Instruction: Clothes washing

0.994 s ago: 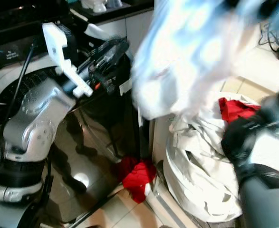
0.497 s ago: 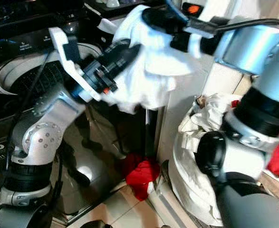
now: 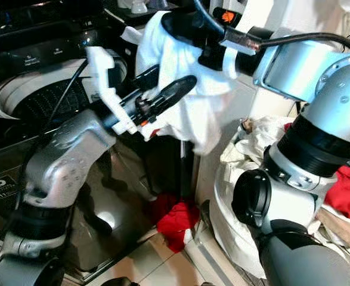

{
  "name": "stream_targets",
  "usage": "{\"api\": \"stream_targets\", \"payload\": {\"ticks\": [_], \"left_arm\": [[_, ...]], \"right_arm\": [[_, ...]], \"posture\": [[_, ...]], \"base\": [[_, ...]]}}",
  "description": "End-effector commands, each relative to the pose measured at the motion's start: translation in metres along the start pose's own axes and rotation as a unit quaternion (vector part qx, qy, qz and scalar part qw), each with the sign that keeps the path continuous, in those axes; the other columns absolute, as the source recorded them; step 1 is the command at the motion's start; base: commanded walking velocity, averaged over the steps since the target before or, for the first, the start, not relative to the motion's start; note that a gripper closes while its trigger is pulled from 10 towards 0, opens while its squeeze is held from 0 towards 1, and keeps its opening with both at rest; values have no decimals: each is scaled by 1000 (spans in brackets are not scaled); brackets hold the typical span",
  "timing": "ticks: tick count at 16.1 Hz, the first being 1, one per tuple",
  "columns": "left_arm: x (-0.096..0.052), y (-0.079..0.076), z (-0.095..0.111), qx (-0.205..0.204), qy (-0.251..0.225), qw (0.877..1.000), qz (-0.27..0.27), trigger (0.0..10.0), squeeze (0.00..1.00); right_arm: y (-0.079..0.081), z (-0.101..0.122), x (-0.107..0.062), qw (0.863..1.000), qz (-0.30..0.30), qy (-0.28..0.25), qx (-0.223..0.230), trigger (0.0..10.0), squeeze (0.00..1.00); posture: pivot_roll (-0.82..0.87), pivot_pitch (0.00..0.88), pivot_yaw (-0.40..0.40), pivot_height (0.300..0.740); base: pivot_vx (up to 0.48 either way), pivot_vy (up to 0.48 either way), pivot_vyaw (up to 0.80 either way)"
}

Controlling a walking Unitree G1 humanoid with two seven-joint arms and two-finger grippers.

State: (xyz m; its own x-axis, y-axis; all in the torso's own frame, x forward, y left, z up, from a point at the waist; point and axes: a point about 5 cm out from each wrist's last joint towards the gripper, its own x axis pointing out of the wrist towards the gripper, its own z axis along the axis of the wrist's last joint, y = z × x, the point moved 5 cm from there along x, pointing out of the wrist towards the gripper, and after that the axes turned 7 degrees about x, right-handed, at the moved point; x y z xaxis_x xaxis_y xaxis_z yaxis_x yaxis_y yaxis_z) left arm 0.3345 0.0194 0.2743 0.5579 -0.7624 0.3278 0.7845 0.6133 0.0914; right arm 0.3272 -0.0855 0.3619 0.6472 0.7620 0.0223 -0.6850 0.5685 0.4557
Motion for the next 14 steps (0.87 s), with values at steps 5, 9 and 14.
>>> {"api": "stream_targets", "payload": {"ticks": [5, 9, 14], "left_arm": [[0, 26, 1, 18, 3, 998, 64, 0, 0], [1, 24, 5, 5, -17, 998, 58, 0, 0], [2, 27, 8, 4, -24, 998, 65, 0, 0]], "right_arm": [[12, -1, -1, 1000, 26, -3, -11, 0, 0], [14, -6, 1, 1000, 29, 1, -11, 0, 0], [12, -9, 1, 1000, 23, 5, -9, 0, 0]], "posture": [[-72, 0, 39, 740], [-74, 0, 42, 740], [-72, 0, 42, 740]], "base": [[0, 0, 0], [0, 0, 0], [0, 0, 0]]}}
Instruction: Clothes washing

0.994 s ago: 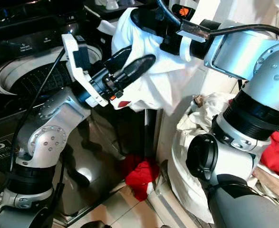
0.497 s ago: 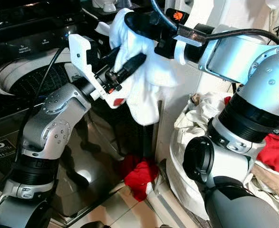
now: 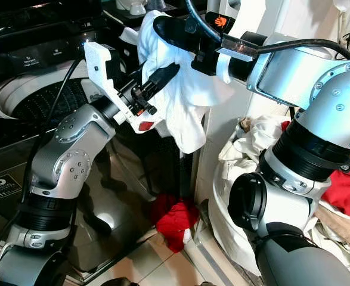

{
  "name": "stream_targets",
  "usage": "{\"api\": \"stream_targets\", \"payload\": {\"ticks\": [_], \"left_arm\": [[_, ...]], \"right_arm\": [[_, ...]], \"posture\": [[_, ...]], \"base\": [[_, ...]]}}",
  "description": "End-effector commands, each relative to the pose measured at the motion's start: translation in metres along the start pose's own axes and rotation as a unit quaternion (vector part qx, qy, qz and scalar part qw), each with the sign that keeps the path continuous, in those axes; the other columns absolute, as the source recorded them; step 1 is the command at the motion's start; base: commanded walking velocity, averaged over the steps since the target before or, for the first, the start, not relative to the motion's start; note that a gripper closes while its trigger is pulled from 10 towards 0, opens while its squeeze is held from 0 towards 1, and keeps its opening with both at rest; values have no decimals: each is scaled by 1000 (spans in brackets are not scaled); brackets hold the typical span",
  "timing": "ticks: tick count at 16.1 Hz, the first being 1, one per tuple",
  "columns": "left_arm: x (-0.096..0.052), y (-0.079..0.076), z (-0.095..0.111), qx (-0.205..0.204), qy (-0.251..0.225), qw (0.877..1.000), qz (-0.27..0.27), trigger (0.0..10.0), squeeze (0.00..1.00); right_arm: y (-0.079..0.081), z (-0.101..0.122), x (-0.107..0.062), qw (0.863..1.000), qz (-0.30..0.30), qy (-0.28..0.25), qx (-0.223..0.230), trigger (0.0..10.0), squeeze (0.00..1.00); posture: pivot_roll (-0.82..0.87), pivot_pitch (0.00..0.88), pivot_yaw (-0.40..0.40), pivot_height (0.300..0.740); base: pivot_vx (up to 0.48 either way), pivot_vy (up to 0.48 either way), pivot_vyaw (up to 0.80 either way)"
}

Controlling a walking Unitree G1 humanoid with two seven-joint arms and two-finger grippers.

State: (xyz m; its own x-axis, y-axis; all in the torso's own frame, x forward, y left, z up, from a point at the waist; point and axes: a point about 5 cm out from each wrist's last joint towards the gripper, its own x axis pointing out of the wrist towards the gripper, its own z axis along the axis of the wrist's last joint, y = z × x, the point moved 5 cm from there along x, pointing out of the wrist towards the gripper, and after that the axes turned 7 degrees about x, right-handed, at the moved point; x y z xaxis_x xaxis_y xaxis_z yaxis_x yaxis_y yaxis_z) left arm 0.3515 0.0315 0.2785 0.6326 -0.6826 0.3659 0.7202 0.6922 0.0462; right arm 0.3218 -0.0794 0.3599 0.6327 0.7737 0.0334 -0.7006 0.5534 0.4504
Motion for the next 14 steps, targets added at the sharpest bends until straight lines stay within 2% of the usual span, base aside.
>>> {"api": "stream_targets", "payload": {"ticks": [1, 5, 7, 8, 9, 10, 12, 13, 14], "left_arm": [[1, 8, 7, 7, -11, 1000, 15, 0, 0], [0, 18, 10, 11, -20, 999, 43, 0, 0], [-1, 31, 16, 22, -32, 996, 80, 0, 0], [-1, 35, 17, 25, -34, 995, 90, 0, 0], [-3, 44, 20, 30, -41, 992, 116, 0, 0], [-4, 53, 24, 32, -50, 989, 139, 0, 0], [-6, 58, 27, 35, -56, 986, 153, 0, 0], [-8, 66, 29, 44, -59, 982, 174, 0, 0], [-12, 83, 31, 69, -54, 973, 216, 0, 0]], "right_arm": [[5, -4, 0, 1000, 11, 7, -5, 0, 0], [4, -7, 1, 1000, 9, 10, -4, 0, 0], [5, -10, 0, 1000, 6, 11, -16, 0, 0], [6, -12, -1, 1000, 6, 12, -29, 627, 0], [6, -15, -1, 999, 5, 16, -38, 10000, 584], [6, -20, 0, 999, 10, 22, -34, 10000, 1000], [7, -22, 0, 999, 13, 24, -33, 10000, 1000], [5, -22, -1, 999, 10, 23, -33, 10000, 1000], [2, -23, -3, 999, 1, 24, -37, 10000, 1000]], "posture": [[-72, 0, 42, 740], [-72, 0, 42, 740], [-73, 0, 43, 740], [-73, 0, 43, 740], [-72, 0, 46, 740], [-71, 0, 45, 740], [-70, 0, 47, 740], [-67, 0, 44, 740], [-64, 0, 40, 740]], "base": [[0, 0, 0], [0, 0, 0], [0, 0, 0], [0, 0, 0], [0, 0, 0], [0, 0, 0], [0, 0, 0], [0, 0, 0], [0, 0, 0]]}}
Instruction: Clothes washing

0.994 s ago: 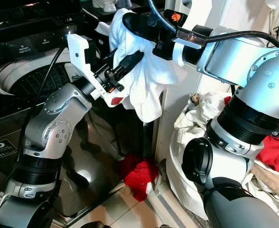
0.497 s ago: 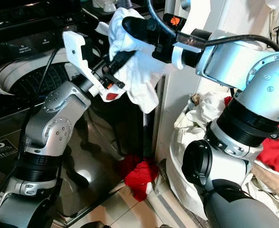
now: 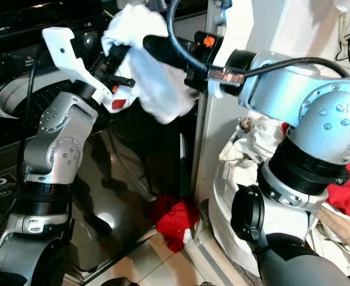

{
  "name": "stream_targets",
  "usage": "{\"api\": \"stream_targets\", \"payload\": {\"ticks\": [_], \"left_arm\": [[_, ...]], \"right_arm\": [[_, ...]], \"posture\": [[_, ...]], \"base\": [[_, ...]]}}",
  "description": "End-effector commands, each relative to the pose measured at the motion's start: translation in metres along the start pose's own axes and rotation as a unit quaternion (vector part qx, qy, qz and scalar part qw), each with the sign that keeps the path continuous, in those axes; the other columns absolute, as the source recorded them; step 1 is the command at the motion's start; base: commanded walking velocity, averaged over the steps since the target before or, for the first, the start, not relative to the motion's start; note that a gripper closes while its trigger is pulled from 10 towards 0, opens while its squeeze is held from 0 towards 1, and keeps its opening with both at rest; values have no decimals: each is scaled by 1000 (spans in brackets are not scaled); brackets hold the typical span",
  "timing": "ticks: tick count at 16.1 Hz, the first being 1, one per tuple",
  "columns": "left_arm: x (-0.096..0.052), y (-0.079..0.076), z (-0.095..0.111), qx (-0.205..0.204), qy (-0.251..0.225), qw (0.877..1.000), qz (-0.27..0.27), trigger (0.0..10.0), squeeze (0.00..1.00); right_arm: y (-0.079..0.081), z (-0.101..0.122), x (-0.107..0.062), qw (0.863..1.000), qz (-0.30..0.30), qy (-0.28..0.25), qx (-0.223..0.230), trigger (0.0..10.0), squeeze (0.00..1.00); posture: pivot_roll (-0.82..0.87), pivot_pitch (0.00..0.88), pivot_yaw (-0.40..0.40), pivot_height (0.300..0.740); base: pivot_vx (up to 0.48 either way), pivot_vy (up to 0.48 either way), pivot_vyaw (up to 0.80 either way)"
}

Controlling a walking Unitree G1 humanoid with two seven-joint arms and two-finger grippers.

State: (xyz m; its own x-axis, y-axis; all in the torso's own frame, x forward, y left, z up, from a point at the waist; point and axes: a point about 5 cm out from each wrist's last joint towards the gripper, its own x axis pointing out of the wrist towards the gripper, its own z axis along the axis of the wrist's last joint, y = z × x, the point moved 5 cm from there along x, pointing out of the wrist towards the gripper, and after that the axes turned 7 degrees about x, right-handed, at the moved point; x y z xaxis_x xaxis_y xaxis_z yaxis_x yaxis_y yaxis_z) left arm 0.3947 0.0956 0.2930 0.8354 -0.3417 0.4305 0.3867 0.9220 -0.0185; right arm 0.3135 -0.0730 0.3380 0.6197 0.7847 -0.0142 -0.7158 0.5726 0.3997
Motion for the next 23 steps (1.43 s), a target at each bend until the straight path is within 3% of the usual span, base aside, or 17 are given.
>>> {"api": "stream_targets", "payload": {"ticks": [1, 2, 3, 4, 6, 8, 9, 10, 12, 13, 14, 15, 16, 17, 19, 23], "left_arm": [[4, 16, 15, 27, -23, 999, 37, 0, 0], [12, 49, 23, 97, -21, 990, 99, 0, 0], [15, 56, 27, 112, -22, 987, 110, 0, 0], [24, 74, 41, 157, -32, 977, 143, 0, 0], [42, 96, 71, 219, -51, 956, 188, 0, 0], [58, 105, 86, 254, -36, 945, 203, 0, 0], [61, 108, 76, 247, -3, 948, 201, 0, 0], [56, 113, 41, 191, 70, 960, 192, 0, 0], [35, 129, -6, 178, 176, 943, 217, 10000, 0], [15, 142, -31, 224, 250, 914, 228, 10000, 0], [3, 150, -41, 232, 279, 900, 242, 10000, 0], [-11, 158, -53, 237, 312, 884, 253, 10000, 878], [-14, 158, -59, 215, 324, 887, 248, 10000, 1000], [-13, 156, -59, 179, 319, 897, 249, 10000, 1000], [-10, 155, -56, 153, 311, 903, 253, 10000, 1000], [-14, 151, -66, 157, 355, 895, 222, 10000, 1000]], "right_arm": [[1, 1, -3, 1000, 0, -1, -11, 10000, 1000], [-7, -4, -8, 999, -33, 6, -42, 10000, 1000], [-9, -5, -8, 998, -43, 7, -51, 10000, 1000], [-10, -10, -8, 995, -57, 9, -78, 10000, 0], [-6, -26, -1, 993, -59, 26, -102, 10000, 0], [-4, -41, 8, 990, -65, 41, -121, 10000, 0], [-4, -45, 12, 989, -69, 42, -126, 10000, 0], [-4, -48, 16, 990, -73, 37, -113, 10000, 0], [-1, -61, 25, 990, -70, 51, -110, 10000, 0], [5, -73, 27, 989, -59, 66, -119, 10000, 0], [8, -78, 28, 989, -53, 70, -123, 10000, 0], [14, -84, 28, 989, -47, 72, -124, 10000, 0], [17, -87, 28, 989, -44, 73, -122, 10000, 0], [19, -88, 28, 989, -43, 72, -122, 10000, 0], [18, -88, 27, 989, -46, 69, -123, 10000, 0], [15, -86, 28, 988, -57, 67, -127, 10000, 0]], "posture": [[-64, 0, 40, 740], [-64, 0, 41, 740], [-64, 0, 41, 740], [-67, 0, 41, 740], [-71, 0, 41, 740], [-89, 0, 60, 740], [-97, 0, 67, 740], [-106, 0, 76, 740], [-132, 0, 92, 740], [-150, 0, 103, 740], [-161, 0, 110, 740], [-172, 0, 116, 740], [-176, 0, 119, 740], [-188, 0, 127, 740], [-189, 0, 126, 740], [-187, 0, 130, 740]], "base": [[0, 0, 0], [0, 0, 0], [0, 0, 0], [0, 0, 0], [0, 0, 0], [0, 0, 0], [0, 0, 0], [0, 0, 0], [0, 0, 0], [0, 0, 0], [0, 0, 0], [0, 0, 0], [0, 0, 0], [0, 0, 0], [0, 0, 0], [0, 0, 0]]}}
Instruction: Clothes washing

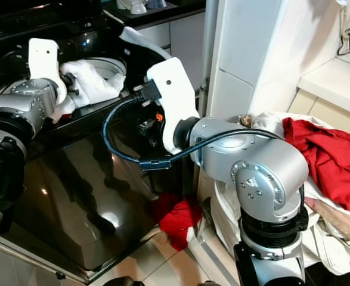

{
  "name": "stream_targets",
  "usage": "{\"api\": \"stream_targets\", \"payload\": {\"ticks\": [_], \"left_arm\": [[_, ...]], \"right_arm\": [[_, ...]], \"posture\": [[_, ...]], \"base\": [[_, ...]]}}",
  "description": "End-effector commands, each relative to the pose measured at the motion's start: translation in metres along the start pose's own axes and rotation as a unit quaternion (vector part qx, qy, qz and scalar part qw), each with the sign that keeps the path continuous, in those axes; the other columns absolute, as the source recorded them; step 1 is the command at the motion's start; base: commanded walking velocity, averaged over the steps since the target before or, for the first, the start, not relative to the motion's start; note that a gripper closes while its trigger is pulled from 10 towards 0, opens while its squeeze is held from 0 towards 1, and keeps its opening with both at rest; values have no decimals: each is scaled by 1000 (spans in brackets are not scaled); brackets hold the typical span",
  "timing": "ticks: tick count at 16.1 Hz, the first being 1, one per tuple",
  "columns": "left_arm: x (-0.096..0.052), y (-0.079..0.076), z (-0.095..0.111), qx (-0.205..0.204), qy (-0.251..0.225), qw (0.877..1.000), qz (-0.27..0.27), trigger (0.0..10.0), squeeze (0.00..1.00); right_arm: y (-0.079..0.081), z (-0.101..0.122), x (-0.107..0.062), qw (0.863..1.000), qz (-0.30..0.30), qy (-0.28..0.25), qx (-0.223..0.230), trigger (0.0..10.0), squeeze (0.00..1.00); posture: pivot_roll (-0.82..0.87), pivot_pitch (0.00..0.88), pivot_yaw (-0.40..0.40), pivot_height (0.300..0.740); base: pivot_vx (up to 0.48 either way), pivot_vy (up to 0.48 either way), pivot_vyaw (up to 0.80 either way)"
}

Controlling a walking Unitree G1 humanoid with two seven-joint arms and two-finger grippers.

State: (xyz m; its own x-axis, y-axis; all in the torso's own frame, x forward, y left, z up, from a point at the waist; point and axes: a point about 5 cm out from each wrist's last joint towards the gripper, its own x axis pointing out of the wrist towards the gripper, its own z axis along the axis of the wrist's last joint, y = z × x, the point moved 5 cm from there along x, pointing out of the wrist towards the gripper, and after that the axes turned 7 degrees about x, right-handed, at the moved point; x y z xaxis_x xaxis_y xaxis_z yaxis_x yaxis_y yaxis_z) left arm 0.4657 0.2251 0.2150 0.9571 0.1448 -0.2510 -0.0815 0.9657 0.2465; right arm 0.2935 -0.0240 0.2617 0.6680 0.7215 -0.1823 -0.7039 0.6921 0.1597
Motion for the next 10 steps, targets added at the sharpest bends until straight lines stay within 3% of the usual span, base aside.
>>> {"api": "stream_targets", "payload": {"ticks": [1, 5, 7, 8, 9, 10], "left_arm": [[-1, 5, 8, 0, -4, 1000, 3, 10000, 1000], [-2, 15, 6, 11, 2, 1000, 15, 10000, 1000], [-2, 9, -12, 93, 43, 994, -22, 10000, 1000], [-2, 9, -12, 80, 43, 996, -24, 10000, 0], [-2, 9, -4, 10, 28, 999, -15, 10000, 0], [-2, 12, 3, -31, 19, 999, -1, 10000, 0]], "right_arm": [[3, 4, 0, 1000, 3, -6, -6, 10000, 0], [1, 4, 1, 1000, -5, -5, -1, 10000, 0], [-2, 6, 1, 1000, -12, -4, -3, 10000, 0], [-5, 7, 1, 1000, -17, -5, -4, 10000, 0], [-7, 9, 1, 1000, -23, -7, -4, 10000, 0], [-10, 10, 1, 1000, -29, -8, -3, 10000, 0]], "posture": [[-187, 0, 130, 740], [-188, 0, 142, 740], [-186, 0, 145, 740], [-185, 0, 145, 740], [-183, 0, 143, 740], [-180, 0, 144, 740]], "base": [[0, 0, 0], [0, 0, 0], [0, 0, 0], [0, 0, 0], [0, 0, 0], [0, 0, 0]]}}
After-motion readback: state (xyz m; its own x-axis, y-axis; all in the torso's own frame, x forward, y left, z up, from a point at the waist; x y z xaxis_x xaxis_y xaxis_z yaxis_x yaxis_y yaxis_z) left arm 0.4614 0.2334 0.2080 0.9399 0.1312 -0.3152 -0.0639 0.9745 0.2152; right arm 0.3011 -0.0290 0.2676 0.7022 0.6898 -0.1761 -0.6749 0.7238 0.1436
